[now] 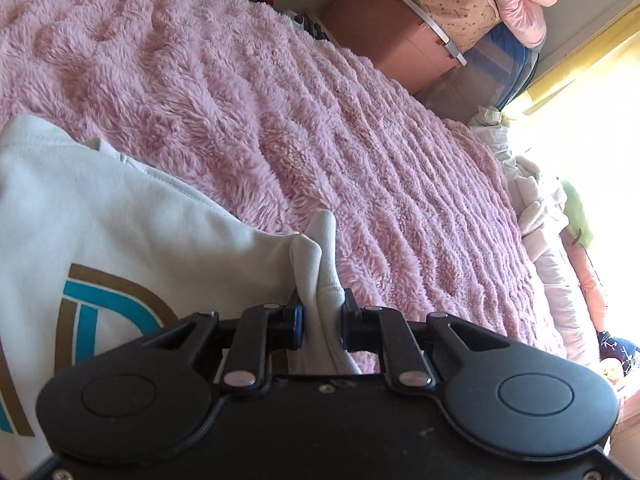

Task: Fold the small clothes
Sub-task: 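Lift the edge with both grippers and fold the sweatshirt over, release, then pinch the folded bundle edge with the right gripper and straighten it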

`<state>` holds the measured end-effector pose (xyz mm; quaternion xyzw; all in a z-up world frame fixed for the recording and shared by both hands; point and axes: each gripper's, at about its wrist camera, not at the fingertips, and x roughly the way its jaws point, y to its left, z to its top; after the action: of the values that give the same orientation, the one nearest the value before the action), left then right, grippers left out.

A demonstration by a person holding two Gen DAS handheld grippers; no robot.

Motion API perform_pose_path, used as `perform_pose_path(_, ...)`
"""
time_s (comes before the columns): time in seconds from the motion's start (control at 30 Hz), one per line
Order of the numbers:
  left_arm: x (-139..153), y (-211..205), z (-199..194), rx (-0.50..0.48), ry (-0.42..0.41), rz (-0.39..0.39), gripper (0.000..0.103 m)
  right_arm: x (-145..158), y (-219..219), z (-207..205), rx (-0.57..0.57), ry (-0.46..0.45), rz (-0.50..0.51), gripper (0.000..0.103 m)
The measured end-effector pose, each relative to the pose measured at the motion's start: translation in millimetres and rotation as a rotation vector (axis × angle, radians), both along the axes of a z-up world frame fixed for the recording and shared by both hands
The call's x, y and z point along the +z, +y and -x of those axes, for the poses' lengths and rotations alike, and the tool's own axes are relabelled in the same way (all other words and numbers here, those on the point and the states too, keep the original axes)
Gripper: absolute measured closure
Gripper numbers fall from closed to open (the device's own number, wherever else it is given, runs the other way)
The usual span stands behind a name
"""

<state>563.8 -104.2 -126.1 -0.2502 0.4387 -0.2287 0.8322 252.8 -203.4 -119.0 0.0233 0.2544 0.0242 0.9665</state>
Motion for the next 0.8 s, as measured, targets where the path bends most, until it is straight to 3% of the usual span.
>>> perform_pose_path(0.27,-20.4,-16.9,-10.8,0.018,0.029,-0.03,0.085,-21.8,-13.4,-1.8,-0.056,0.073,-0.035,0.095)
perform_pose_path(0.43,-18.1,-32.3,-8.5,0.022,0.008,-0.103,0.071,-37.3,-17.8,-4.7,-0.072,0.118,-0.043,0.094)
perform_pose_path(0.6,22.9,-18.6,11.1,0.027,-0.145,-0.076,0.067,-44.9,-17.3,-4.7,-0.056,0.137,0.024,0.087)
perform_pose_path(0.7,53.8,8.4,36.3,0.008,-0.223,-0.093,0.063,-33.2,-21.5,-1.2,-0.072,0.131,0.047,0.082)
perform_pose_path(0.8,69.1,49.9,80.5,-0.013,-0.26,-0.118,0.059,-12.5,-26.9,6.8,-0.085,0.065,0.092,0.075)
